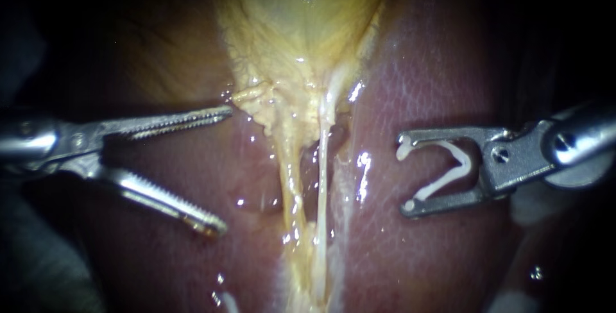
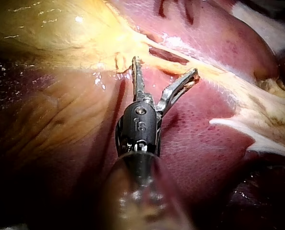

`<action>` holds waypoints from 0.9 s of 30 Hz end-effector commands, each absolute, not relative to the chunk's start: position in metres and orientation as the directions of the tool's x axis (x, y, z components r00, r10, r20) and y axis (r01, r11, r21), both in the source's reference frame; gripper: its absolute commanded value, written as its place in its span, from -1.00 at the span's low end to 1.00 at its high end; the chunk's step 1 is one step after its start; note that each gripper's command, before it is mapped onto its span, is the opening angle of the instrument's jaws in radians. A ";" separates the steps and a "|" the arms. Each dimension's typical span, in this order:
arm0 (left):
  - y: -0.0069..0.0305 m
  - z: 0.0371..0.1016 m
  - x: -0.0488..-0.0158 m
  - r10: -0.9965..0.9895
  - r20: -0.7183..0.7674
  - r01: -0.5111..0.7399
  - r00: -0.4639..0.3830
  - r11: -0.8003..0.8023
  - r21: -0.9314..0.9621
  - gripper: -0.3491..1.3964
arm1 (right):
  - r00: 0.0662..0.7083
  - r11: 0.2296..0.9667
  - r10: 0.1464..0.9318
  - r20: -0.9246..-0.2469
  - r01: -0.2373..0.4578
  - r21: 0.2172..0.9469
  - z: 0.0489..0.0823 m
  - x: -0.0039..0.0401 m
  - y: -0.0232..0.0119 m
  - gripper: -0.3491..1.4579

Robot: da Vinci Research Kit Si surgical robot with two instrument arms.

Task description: Grabbing gallbladder

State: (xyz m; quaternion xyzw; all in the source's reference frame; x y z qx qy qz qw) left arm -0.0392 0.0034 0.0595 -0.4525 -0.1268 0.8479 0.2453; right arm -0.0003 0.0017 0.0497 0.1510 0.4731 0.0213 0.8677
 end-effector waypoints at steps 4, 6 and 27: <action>0.0034 0.0595 -0.0392 0.531 -0.705 -0.301 -0.470 -0.848 -0.437 0.83 | 0.551 0.953 0.180 -0.815 0.106 0.282 0.0496 -0.0003 0.0017 -0.06; 0.0034 0.0595 -0.0392 0.536 -0.703 -0.304 -0.468 -0.844 -0.441 0.83 | 0.551 0.953 0.180 -0.815 0.106 0.282 0.0496 -0.0003 0.0017 -0.06; 0.0095 0.0639 -0.0400 0.569 -0.676 -0.330 -0.468 -0.822 -0.464 0.67 | 0.551 0.953 0.180 -0.815 0.106 0.282 0.0496 -0.0004 0.0017 -0.06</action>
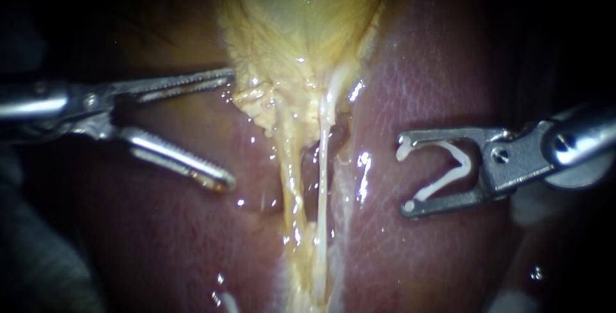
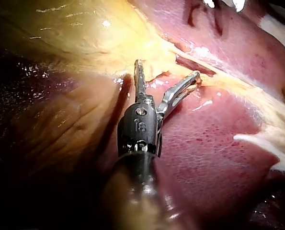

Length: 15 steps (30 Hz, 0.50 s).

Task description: Grabbing gallbladder

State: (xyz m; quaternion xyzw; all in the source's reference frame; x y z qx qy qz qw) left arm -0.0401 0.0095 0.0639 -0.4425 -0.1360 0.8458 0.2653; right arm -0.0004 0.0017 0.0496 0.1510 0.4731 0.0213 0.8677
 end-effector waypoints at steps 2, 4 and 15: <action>0.0102 0.0647 -0.0405 0.569 -0.673 -0.331 -0.473 -0.822 -0.463 0.64 | 0.551 0.953 0.180 -0.815 0.106 0.282 0.0496 -0.0004 0.0017 -0.06; 0.0106 0.0655 -0.0408 0.572 -0.664 -0.334 -0.481 -0.820 -0.465 0.56 | 0.551 0.953 0.180 -0.815 0.106 0.282 0.0496 -0.0004 0.0017 -0.06; 0.0101 0.0690 -0.0409 0.563 -0.618 -0.335 -0.549 -0.826 -0.454 0.02 | 0.551 0.953 0.180 -0.815 0.106 0.282 0.0496 -0.0004 0.0017 -0.06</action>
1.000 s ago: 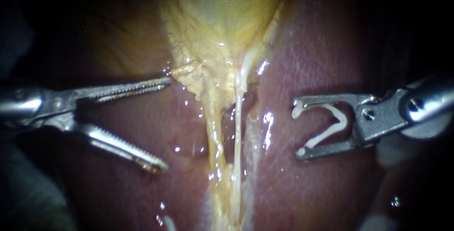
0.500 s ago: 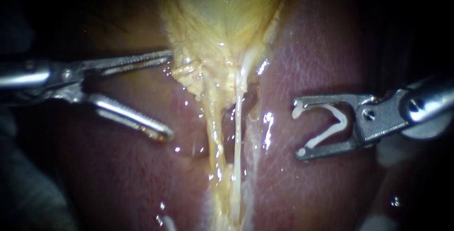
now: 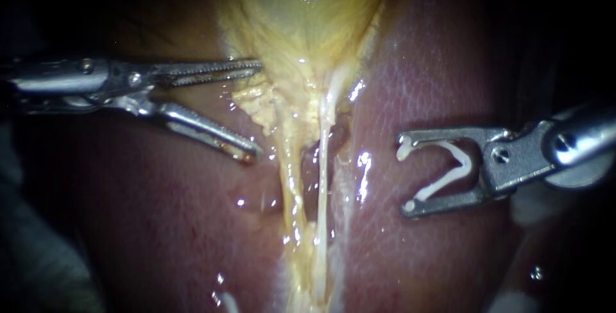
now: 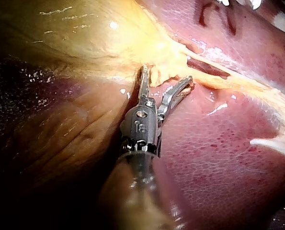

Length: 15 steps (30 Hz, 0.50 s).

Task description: Grabbing gallbladder

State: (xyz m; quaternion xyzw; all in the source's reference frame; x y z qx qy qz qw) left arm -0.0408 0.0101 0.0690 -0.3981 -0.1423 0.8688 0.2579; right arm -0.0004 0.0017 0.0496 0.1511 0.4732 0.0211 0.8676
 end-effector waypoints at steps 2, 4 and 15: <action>0.0103 0.0692 -0.0411 0.563 -0.618 -0.336 -0.549 -0.826 -0.453 0.00 | 0.551 0.953 0.180 -0.815 0.106 0.282 0.0496 -0.0004 0.0017 -0.06; 0.0105 0.0693 -0.0412 0.563 -0.618 -0.336 -0.549 -0.826 -0.454 0.00 | 0.551 0.953 0.180 -0.815 0.106 0.282 0.0496 -0.0004 0.0017 -0.06; 0.0116 0.0687 -0.0414 0.586 -0.605 -0.346 -0.539 -0.809 -0.475 -0.06 | 0.551 0.953 0.180 -0.815 0.106 0.282 0.0496 -0.0004 0.0017 -0.06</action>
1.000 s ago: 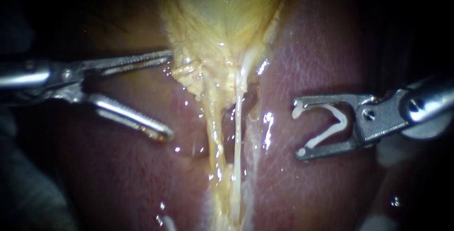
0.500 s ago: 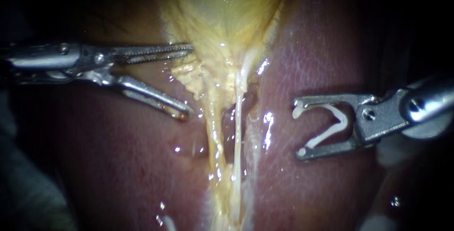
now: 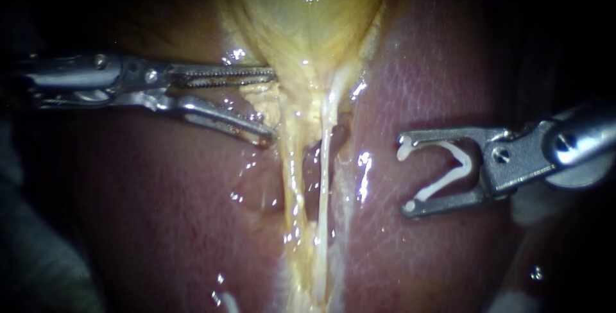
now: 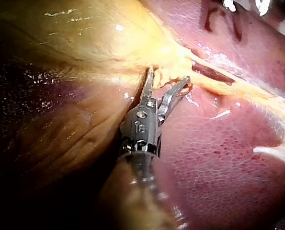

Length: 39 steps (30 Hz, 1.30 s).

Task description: Grabbing gallbladder

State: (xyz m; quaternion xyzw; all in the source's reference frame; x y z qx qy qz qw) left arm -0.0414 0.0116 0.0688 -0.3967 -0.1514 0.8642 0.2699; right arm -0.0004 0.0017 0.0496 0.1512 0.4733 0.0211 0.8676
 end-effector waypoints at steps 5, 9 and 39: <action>0.0124 0.0679 -0.0413 0.599 -0.596 -0.351 -0.534 -0.799 -0.488 -0.09 | 0.551 0.953 0.180 -0.815 0.106 0.282 0.0496 -0.0004 0.0017 -0.06; 0.0130 0.0674 -0.0412 0.616 -0.586 -0.360 -0.527 -0.786 -0.503 -0.15 | 0.551 0.953 0.180 -0.815 0.106 0.282 0.0496 -0.0004 0.0017 -0.06; 0.0137 0.0678 -0.0416 0.730 -0.502 -0.438 -0.463 -0.681 -0.587 -0.44 | 0.551 0.953 0.180 -0.815 0.106 0.282 0.0496 -0.0003 0.0017 -0.06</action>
